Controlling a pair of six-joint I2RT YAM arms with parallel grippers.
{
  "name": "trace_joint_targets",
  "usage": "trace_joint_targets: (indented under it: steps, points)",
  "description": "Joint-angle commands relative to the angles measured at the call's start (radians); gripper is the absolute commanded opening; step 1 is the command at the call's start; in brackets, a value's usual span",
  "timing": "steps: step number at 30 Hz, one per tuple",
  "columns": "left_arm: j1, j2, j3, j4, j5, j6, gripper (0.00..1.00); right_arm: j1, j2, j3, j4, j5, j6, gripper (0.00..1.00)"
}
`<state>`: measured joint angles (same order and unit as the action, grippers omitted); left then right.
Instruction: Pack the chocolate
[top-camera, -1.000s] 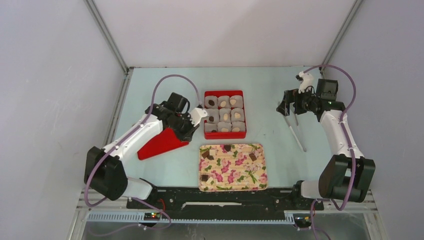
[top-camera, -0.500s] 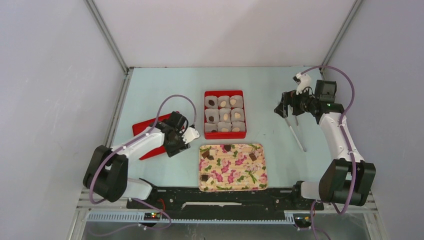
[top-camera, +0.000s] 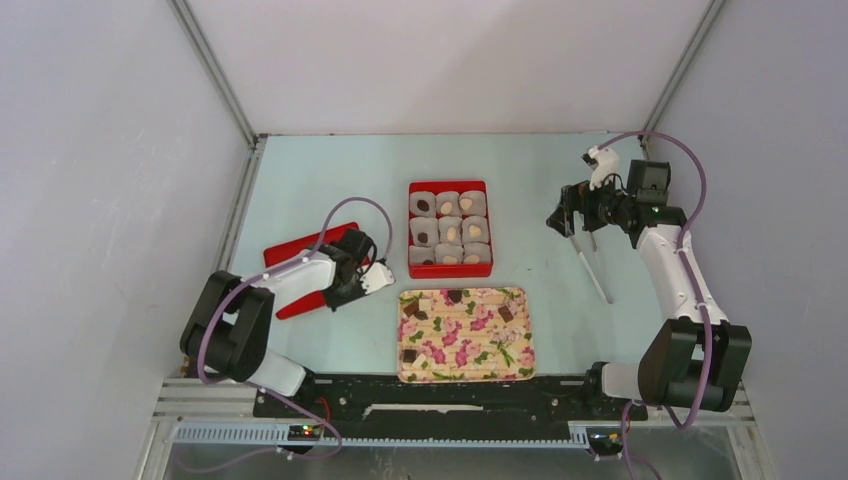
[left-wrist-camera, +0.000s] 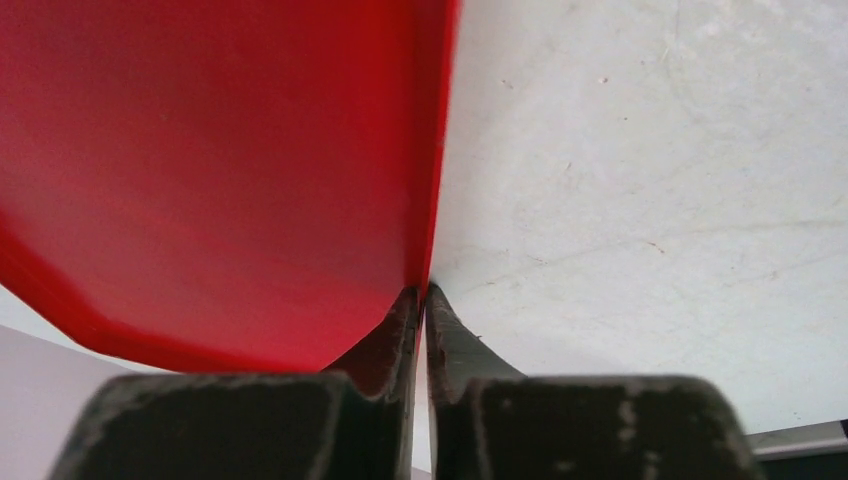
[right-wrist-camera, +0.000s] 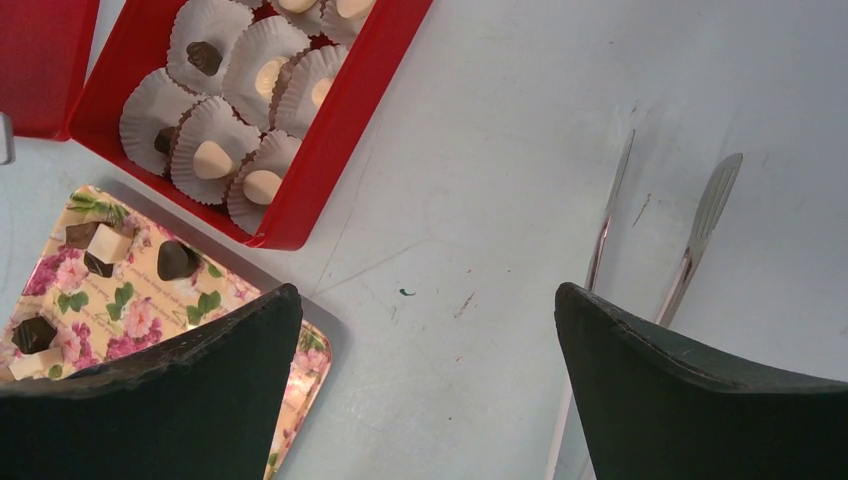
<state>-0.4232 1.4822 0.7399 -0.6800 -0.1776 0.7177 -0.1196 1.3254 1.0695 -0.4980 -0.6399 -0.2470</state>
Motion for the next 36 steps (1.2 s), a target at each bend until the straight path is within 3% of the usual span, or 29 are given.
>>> trace_joint_targets:
  steps: [1,9,16,25,30,33,36]
  points:
    - [0.023,0.028,0.013,-0.008,0.049,0.021,0.02,0.008,-0.004,-0.003,0.020,-0.015,-0.020,0.99]
    - [0.050,-0.097,0.096,-0.148,0.109,0.000,0.00,0.014,-0.014,-0.003,0.016,-0.020,-0.022,1.00]
    - [0.084,-0.243,0.374,-0.356,0.392,-0.108,0.00,0.028,-0.006,-0.002,0.016,-0.041,-0.025,1.00]
    - [0.098,-0.292,0.554,-0.323,0.796,-0.340,0.00,0.044,-0.008,-0.002,0.012,-0.070,-0.034,0.99]
    - [0.096,-0.271,0.572,-0.123,1.086,-0.555,0.00,0.049,0.005,-0.002,0.014,-0.102,-0.034,1.00]
    - [0.079,-0.246,0.538,0.121,1.196,-0.809,0.00,0.055,0.016,-0.002,0.020,-0.109,-0.032,1.00]
    - [0.068,-0.207,0.462,0.470,1.264,-1.115,0.00,0.054,0.020,-0.002,0.033,-0.109,-0.015,0.99]
